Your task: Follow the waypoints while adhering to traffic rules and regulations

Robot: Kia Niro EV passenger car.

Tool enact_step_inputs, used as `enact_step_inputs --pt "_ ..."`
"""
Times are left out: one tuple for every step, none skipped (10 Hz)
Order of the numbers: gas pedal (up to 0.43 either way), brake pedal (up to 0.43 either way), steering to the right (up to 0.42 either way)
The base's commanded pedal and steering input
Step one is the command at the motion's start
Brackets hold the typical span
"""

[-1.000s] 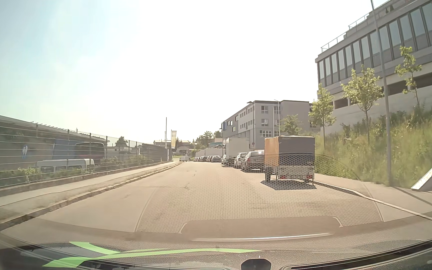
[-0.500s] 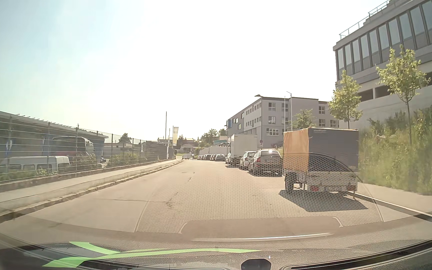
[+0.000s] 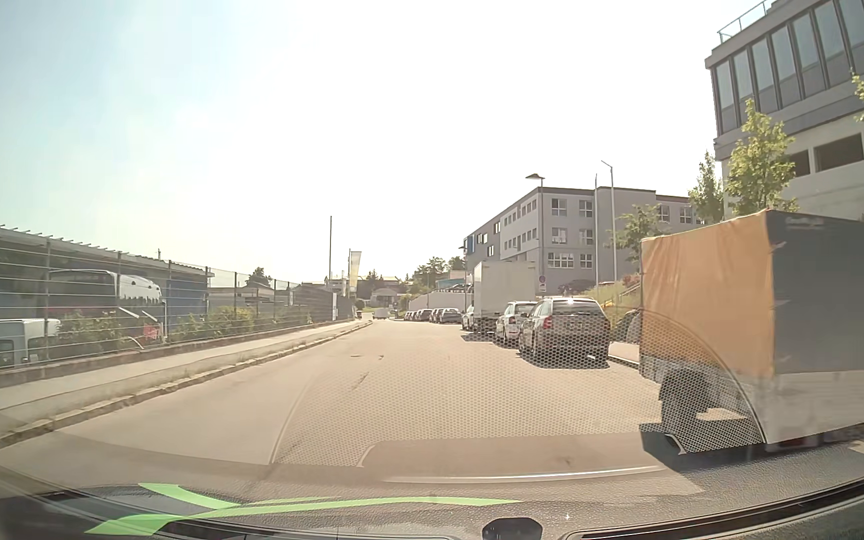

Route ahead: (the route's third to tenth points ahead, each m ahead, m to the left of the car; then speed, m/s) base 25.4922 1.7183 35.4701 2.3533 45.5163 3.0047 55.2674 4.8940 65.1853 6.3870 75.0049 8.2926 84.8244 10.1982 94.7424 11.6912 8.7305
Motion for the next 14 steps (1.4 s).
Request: enact_step_inputs --pt "0.130 0.000 -0.023" --pt "0.130 0.000 -0.023" --pt "0.118 0.000 -0.023" --pt "0.079 0.000 -0.023" --pt "0.000 0.000 -0.023" --pt "0.000 0.000 -0.022" --pt "0.000 0.000 -0.022" --pt "0.000 0.000 -0.022" --pt "0.000 0.000 -0.022" --pt "0.000 0.000 -0.022" --pt "0.000 0.000 -0.021" --pt "0.000 0.000 -0.020" --pt "0.000 0.000 -0.020" --pt "0.000 0.000 -0.020"
